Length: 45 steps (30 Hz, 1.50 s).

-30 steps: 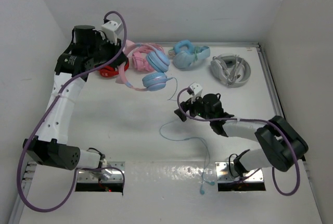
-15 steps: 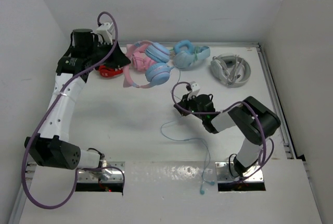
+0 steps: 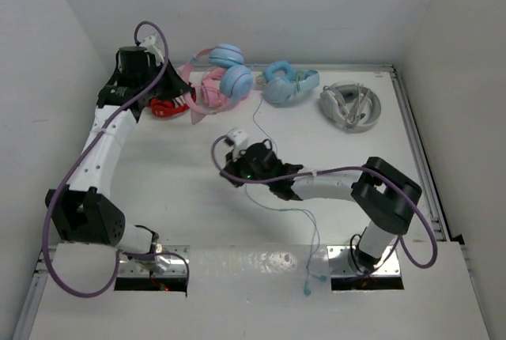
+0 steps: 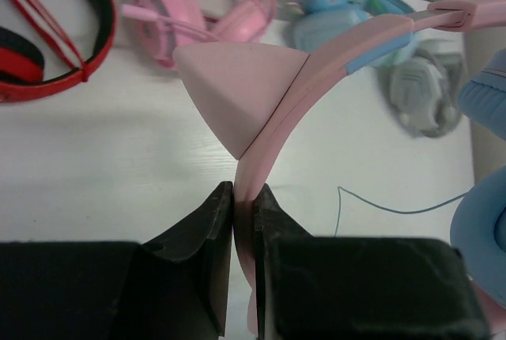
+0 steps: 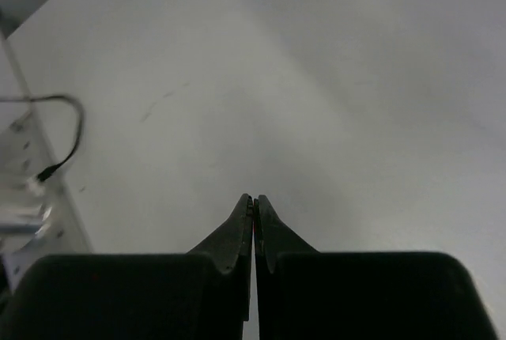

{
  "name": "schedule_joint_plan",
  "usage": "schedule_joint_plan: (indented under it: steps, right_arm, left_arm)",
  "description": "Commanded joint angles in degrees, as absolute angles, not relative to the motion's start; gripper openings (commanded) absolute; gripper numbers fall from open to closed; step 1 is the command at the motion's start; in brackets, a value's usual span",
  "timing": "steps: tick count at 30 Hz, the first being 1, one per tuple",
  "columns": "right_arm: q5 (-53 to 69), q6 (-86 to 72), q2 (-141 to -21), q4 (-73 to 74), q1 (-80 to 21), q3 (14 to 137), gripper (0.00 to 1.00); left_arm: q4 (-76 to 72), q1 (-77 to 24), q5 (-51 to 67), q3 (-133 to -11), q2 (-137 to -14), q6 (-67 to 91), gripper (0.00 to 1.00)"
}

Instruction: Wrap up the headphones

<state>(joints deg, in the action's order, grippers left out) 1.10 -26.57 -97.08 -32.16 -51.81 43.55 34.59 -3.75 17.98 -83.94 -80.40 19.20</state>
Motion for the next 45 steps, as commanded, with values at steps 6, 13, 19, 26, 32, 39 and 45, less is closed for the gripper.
schedule_joint_plan:
  steps: [6,13,19,26,32,39,45]
  right_arm:
    - [2.63,-13.64,-104.23,13.50,-68.19,77.48,0.00]
    - [-5.84,-8.88,-101.80,35.32,-68.47,97.64,0.00]
    - [-16.44,-7.64,-89.49,22.65,-65.23,77.38,0.19]
    - [-9.76,-3.80,-75.25,-11.35,-45.91,46.81,0.92]
    - [-12.31,6.42,-77.33,-27.51,-40.62,38.93,0.99]
    - [-9.84,3.17,-85.42,-35.75,-37.62,38.41,0.99]
    - [-5.71,-6.76,-91.05,-41.91,-37.71,39.64,0.93]
  left_arm:
    - [25.06,-3.95,6.69,-80.34,-87.80,17.17,0.00]
    - [20.39,-7.82,-6.42,-72.08,-85.26,4.57,0.00]
    - [24.34,-6.59,1.56,-77.58,-83.68,7.38,0.00]
    - [31.19,-6.50,5.88,-89.54,-78.06,7.56,0.00]
    - [36.20,-6.50,10.89,-98.43,-76.90,9.40,0.00]
    - [39.02,-6.50,15.37,-105.02,-76.73,11.25,0.00]
    - [39.90,-6.50,16.87,-105.91,-76.55,12.92,0.00]
